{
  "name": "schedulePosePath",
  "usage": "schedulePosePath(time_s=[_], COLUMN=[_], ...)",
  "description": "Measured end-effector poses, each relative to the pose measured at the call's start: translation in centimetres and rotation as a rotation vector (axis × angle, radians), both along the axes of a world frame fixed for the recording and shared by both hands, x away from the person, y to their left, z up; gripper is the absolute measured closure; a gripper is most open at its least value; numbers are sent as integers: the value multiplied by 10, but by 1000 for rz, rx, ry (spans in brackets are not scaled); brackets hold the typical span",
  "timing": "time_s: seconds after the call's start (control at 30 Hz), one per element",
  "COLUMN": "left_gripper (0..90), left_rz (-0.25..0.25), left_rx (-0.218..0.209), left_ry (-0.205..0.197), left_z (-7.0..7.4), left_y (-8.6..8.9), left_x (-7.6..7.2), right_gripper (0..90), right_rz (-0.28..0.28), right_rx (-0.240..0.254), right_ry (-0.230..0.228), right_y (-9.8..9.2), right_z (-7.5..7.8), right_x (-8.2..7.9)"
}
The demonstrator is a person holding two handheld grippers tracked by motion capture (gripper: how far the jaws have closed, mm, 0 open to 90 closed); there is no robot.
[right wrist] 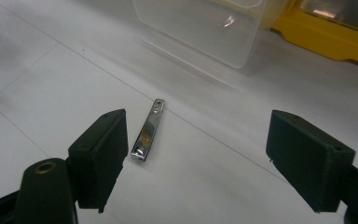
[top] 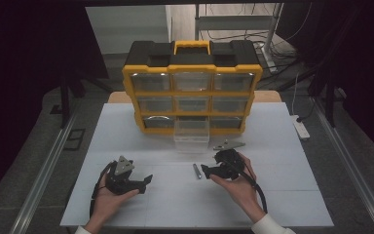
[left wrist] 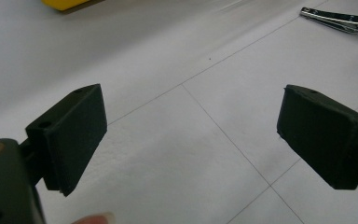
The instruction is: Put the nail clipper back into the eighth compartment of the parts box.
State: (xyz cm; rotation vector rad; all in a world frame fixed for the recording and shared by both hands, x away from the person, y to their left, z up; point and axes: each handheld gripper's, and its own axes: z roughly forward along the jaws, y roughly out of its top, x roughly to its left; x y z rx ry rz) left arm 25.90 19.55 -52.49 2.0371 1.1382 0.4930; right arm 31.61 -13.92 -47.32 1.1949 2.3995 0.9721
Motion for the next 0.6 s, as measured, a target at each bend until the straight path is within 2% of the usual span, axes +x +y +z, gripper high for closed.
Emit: schedulePosePath(time_s=[0.37,0.6], left_gripper=[90,90], left_rz=[0,-2], left_rx=[10,11], left_ry=[0,-1], left_z=[-1,-1], left_y=[-1,-1], left_x=[0,-1], right_gripper=[214,210], right_rz=[12,24], right_rx=[-10,-23], right_ry=[9,32], right_y=[14,27], right_z=[-2,-4], right_x=[2,5])
